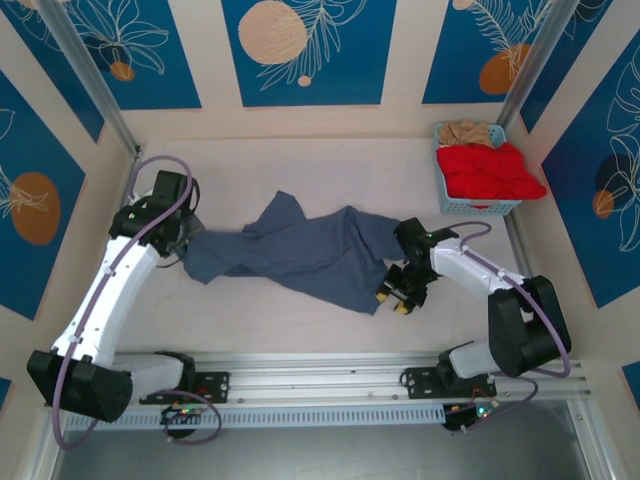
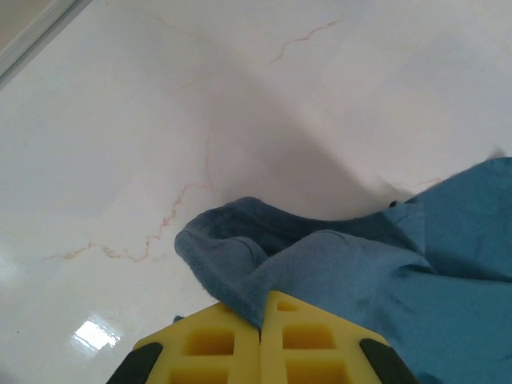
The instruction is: Fold and stack the t-shirts
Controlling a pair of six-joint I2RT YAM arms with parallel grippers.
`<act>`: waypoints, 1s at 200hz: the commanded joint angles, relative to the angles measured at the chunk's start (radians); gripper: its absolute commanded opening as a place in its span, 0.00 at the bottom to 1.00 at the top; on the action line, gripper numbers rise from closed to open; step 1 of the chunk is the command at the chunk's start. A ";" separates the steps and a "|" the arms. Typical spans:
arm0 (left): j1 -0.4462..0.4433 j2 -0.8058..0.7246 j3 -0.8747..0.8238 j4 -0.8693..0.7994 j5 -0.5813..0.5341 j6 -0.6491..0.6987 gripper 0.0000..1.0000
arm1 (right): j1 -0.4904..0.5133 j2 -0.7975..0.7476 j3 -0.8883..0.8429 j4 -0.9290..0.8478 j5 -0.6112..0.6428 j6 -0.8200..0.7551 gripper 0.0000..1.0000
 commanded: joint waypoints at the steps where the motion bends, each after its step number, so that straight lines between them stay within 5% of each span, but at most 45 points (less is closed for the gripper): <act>1: 0.011 -0.023 -0.020 -0.029 0.002 0.015 0.00 | 0.030 0.055 0.012 0.090 -0.035 0.025 0.45; 33: 0.010 -0.026 -0.037 -0.012 0.027 0.009 0.00 | 0.034 0.156 0.040 0.166 -0.043 0.026 0.40; 68: 0.012 -0.007 -0.017 0.036 0.078 0.002 0.00 | 0.042 0.215 0.124 0.142 -0.032 0.010 0.00; 114: 0.058 0.133 0.249 0.078 0.170 -0.042 0.00 | -0.039 0.094 0.533 -0.039 0.088 -0.075 0.00; 163: 0.144 0.274 0.650 0.089 0.220 -0.048 0.00 | -0.189 0.135 1.003 -0.087 0.018 -0.118 0.00; 200: 0.197 0.261 0.792 0.119 0.242 -0.053 0.00 | -0.274 0.130 1.199 -0.079 -0.054 -0.097 0.00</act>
